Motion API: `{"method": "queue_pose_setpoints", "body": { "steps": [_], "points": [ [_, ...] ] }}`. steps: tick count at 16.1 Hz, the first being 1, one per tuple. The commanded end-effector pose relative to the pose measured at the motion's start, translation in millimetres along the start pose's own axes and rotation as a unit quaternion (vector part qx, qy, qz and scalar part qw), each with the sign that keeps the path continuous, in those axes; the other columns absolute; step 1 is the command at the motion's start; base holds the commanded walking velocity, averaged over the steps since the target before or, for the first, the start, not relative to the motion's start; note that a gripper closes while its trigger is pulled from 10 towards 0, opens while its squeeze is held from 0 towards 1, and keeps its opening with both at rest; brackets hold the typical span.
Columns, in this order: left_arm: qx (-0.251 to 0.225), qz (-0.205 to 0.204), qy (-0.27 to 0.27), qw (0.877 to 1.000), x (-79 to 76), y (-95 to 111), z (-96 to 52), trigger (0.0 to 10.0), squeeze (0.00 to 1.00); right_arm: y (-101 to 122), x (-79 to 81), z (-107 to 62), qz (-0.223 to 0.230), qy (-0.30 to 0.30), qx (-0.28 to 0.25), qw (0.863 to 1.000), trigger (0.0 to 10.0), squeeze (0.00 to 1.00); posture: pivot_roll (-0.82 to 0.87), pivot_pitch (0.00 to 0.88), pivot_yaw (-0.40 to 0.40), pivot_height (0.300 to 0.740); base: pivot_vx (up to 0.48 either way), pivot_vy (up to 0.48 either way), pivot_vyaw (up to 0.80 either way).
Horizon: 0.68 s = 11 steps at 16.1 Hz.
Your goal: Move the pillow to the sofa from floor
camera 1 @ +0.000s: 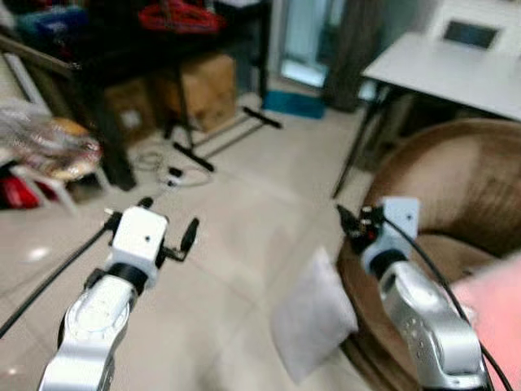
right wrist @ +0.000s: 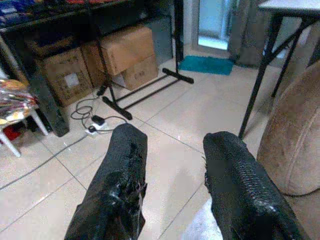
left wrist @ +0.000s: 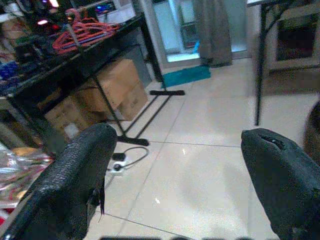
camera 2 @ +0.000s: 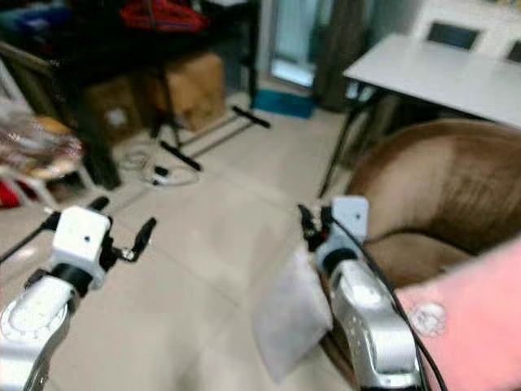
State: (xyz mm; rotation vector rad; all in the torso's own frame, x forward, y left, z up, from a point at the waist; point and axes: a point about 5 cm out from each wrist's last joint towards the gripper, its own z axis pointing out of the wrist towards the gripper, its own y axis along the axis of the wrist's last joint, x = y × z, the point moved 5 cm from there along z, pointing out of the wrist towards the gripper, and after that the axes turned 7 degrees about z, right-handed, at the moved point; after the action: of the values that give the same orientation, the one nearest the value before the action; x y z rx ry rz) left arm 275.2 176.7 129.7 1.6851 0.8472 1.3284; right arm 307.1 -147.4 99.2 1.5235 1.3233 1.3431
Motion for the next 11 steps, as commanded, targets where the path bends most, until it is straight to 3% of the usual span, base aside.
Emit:
{"method": "queue_pose_setpoints", "body": {
  "steps": [1, 7, 11],
  "points": [
    [-0.003, 0.009, 0.005, 1.0, 4.0, 1.5, 1.5, 10.0, 0.0, 4.6, 2.0, 0.8, -0.002, 0.001, -0.008, 1.0, 10.0, 0.0, 0.01, 0.0, -0.029, 0.74, 0.296, 0.0, 0.0],
    [-0.004, 0.009, 0.004, 1.0, 2.9, 1.2, 3.6, 10.0, 0.0, 8.0, 5.4, 2.6, -0.004, 0.01, -0.018, 1.0, 10.0, 0.0, 0.01, 0.0, -0.03, 0.74, 0.298, 0.0, 0.0],
    [-0.002, 0.017, 0.01, 1.0, 3.7, -2.5, 4.6, 10.0, 0.0, 2.8, 1.4, 0.9, 0.005, 0.012, -0.015, 1.0, 10.0, 0.0, 0.0, 0.0, -0.029, 0.71, 0.0, 0.0, 0.0]
  ]
}}
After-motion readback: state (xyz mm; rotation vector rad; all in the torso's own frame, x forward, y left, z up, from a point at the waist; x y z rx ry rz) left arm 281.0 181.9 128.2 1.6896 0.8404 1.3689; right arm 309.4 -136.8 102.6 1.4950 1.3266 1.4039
